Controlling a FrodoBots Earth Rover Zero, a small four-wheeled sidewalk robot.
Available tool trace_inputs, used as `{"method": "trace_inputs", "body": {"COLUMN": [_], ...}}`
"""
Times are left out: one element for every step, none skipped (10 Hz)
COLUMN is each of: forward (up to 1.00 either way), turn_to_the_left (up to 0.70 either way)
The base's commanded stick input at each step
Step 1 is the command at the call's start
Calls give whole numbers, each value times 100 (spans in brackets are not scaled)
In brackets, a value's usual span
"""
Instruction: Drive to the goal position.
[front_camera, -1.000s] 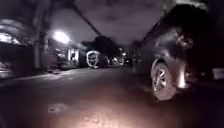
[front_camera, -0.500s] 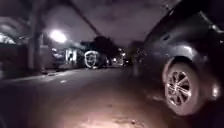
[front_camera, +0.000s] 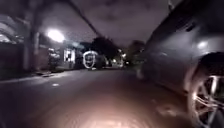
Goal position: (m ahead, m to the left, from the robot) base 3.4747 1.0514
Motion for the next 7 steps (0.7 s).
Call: {"method": "trace_inputs", "body": {"forward": [100,100,100,100,100,100,100], "turn_to_the_left": [0,0,-15,-15,0,0,0]}}
